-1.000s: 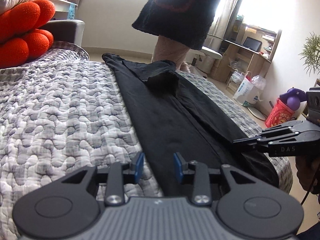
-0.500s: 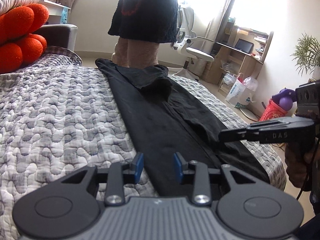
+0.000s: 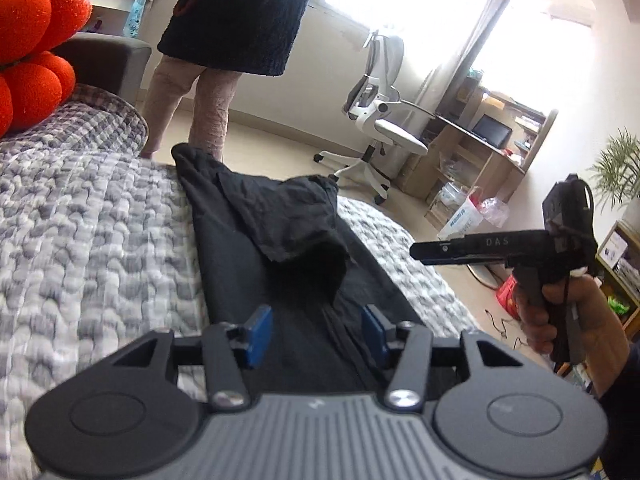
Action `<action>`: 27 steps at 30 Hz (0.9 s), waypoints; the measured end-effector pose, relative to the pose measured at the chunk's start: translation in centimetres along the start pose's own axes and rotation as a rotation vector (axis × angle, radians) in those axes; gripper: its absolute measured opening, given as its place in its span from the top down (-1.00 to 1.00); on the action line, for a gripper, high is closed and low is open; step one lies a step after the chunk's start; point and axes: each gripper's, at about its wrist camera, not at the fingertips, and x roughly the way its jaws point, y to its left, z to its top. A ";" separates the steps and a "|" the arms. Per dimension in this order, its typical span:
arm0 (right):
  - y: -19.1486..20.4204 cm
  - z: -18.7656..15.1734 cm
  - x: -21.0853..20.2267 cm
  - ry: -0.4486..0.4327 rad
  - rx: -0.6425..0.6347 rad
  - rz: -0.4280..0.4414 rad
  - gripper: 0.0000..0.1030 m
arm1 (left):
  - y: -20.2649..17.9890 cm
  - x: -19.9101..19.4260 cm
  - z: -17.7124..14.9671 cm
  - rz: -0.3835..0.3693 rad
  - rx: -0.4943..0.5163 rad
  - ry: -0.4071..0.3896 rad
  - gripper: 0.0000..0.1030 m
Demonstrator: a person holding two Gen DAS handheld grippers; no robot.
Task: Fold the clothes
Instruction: 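Grasp the folded T-shirt end with both grippers and lift it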
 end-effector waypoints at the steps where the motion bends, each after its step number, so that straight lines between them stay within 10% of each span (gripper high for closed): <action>1: -0.7 0.8 0.7 -0.007 0.026 0.001 0.02 | 0.2 0.9 1.2 -0.001 -0.008 -0.009 -0.03; 15: -4.8 6.5 10.9 -0.017 0.183 -0.008 0.04 | 4.8 16.0 10.2 0.155 -0.143 0.092 -0.10; 21: -3.5 7.4 12.3 -0.095 0.067 -0.050 0.76 | 5.1 18.9 9.9 0.152 -0.158 0.035 -0.09; 23: -2.4 7.9 12.7 -0.129 -0.023 -0.103 0.77 | 4.9 18.9 9.8 0.149 -0.149 0.002 0.14; 25: -1.6 8.1 12.9 -0.143 -0.093 -0.120 0.77 | 4.8 19.0 9.8 0.164 -0.126 -0.013 0.78; 27: -1.3 8.3 13.7 -0.127 -0.131 -0.140 0.77 | 5.1 18.9 9.8 0.181 -0.117 -0.031 0.85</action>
